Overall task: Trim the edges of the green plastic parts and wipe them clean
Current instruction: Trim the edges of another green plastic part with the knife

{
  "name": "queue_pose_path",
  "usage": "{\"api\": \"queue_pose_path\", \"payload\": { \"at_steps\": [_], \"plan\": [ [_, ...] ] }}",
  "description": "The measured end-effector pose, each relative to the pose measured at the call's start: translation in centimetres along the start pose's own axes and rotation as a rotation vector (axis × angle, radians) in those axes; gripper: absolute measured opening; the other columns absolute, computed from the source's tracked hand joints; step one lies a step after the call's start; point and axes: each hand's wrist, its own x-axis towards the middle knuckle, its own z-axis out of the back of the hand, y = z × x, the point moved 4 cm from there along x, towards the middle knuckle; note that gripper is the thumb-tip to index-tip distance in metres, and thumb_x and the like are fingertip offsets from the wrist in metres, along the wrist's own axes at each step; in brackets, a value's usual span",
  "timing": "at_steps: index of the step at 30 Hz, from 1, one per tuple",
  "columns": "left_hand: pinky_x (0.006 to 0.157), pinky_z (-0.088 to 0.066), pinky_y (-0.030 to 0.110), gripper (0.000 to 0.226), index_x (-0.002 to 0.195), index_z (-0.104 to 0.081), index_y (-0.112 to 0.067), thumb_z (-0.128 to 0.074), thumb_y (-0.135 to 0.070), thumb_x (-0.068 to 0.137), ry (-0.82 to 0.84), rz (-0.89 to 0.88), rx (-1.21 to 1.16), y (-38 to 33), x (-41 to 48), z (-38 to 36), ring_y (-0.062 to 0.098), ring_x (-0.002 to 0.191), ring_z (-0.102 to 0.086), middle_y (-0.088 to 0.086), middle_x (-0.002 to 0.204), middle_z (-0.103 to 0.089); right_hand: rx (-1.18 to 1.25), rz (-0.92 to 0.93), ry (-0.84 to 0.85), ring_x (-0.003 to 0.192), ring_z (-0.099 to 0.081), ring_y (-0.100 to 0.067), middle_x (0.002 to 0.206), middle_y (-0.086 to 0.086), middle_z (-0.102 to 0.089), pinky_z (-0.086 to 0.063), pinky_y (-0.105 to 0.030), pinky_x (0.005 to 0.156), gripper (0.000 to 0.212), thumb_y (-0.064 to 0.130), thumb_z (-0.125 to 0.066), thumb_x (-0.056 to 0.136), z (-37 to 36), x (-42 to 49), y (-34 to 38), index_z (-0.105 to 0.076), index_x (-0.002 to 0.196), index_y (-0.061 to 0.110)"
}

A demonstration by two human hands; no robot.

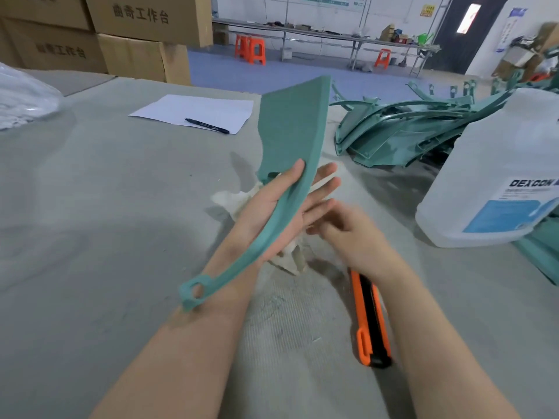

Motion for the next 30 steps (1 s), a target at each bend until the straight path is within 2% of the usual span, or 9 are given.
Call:
{"api": "queue_pose_path", "payload": {
  "at_steps": [3,7,10,13,17,20,23,25,30],
  "plan": [
    [0.093,-0.047,0.035,0.017,0.096,-0.062,-0.015,-0.047,-0.022,0.100,-0.330,-0.022,0.200,1.4,0.5,2.6,0.018,0.098,-0.064,0.004,0.100,-0.068,-0.133,-0.236,-0.289,0.081,-0.060,-0.013,0.091,0.004,-0.066,-0.048,-0.031,0.069,0.009,0.025,-0.062,0.090,4.1,-0.3,-2.2,-0.060,0.096,0.019],
    [0.080,-0.053,0.028,0.020,0.095,-0.060,-0.013,-0.045,-0.023,0.102,-0.423,-0.024,0.103,1.4,0.6,4.3,0.013,0.082,-0.068,0.004,0.089,-0.069,-0.366,-0.533,-0.023,0.086,-0.058,-0.018,0.094,0.002,-0.055,-0.041,-0.031,0.061,0.052,0.056,-0.069,0.079,5.1,-1.2,-4.4,-0.049,0.108,0.018],
    [0.071,-0.058,0.026,0.021,0.096,-0.061,-0.013,-0.046,-0.025,0.101,-0.416,-0.022,0.089,1.3,0.6,4.6,0.011,0.076,-0.071,0.002,0.084,-0.073,-0.494,-0.537,0.150,0.078,-0.057,-0.016,0.088,0.001,-0.055,-0.042,-0.029,0.058,0.052,0.054,-0.072,0.077,3.8,-1.2,-4.1,-0.046,0.105,0.018],
    [0.070,-0.059,0.027,0.020,0.096,-0.062,-0.012,-0.047,-0.024,0.101,-0.404,-0.025,0.108,1.5,0.7,4.7,0.012,0.076,-0.072,0.003,0.082,-0.074,-0.527,-0.496,0.136,0.067,-0.056,-0.018,0.077,-0.004,-0.060,-0.042,-0.030,0.058,0.040,0.038,-0.067,0.083,3.7,-0.9,-4.3,-0.061,0.103,0.005],
    [0.078,-0.058,0.028,0.020,0.097,-0.062,-0.009,-0.046,-0.021,0.101,-0.410,-0.063,0.131,1.6,0.5,4.9,0.011,0.075,-0.071,0.004,0.082,-0.073,-0.027,-0.402,-0.149,0.064,-0.054,-0.025,0.063,-0.013,-0.057,-0.054,-0.041,0.074,0.033,0.021,-0.060,0.086,5.3,-0.6,-4.7,-0.065,0.075,-0.009],
    [0.075,-0.058,0.024,0.022,0.094,-0.062,-0.008,-0.045,-0.019,0.102,-0.412,-0.079,0.141,1.7,0.4,4.6,0.008,0.071,-0.070,0.003,0.077,-0.073,0.430,-0.329,-0.320,0.065,-0.058,-0.019,0.066,-0.009,-0.062,-0.054,-0.029,0.067,0.021,0.012,-0.057,0.091,5.7,-0.2,-4.8,-0.066,0.075,0.001],
    [0.067,-0.057,0.021,0.023,0.092,-0.062,-0.014,-0.044,-0.024,0.102,-0.408,-0.042,0.116,1.3,0.2,4.4,0.006,0.068,-0.068,-0.001,0.077,-0.073,0.873,-0.383,-0.406,0.053,-0.055,-0.015,0.056,-0.004,-0.058,-0.048,-0.022,0.051,0.017,0.006,-0.048,0.094,4.9,0.2,-5.2,-0.060,0.081,0.005],
    [0.068,-0.054,0.022,0.022,0.093,-0.062,-0.016,-0.045,-0.027,0.101,-0.386,-0.035,0.104,0.7,0.1,4.3,0.006,0.072,-0.068,-0.003,0.083,-0.073,0.988,-0.451,-0.329,0.045,-0.049,-0.015,0.058,-0.006,-0.049,-0.042,-0.021,0.044,0.018,0.009,-0.044,0.099,4.0,0.2,-5.2,-0.053,0.084,0.005],
    [0.065,-0.056,0.024,0.022,0.094,-0.061,-0.014,-0.045,-0.026,0.101,-0.384,-0.037,0.058,0.6,-0.1,4.1,0.009,0.073,-0.066,0.001,0.087,-0.071,0.830,-0.564,-0.055,0.035,-0.048,-0.012,0.052,-0.007,-0.058,-0.039,-0.018,0.033,0.029,0.027,-0.041,0.105,0.9,0.0,-4.1,-0.056,0.094,0.004]
  ]
}}
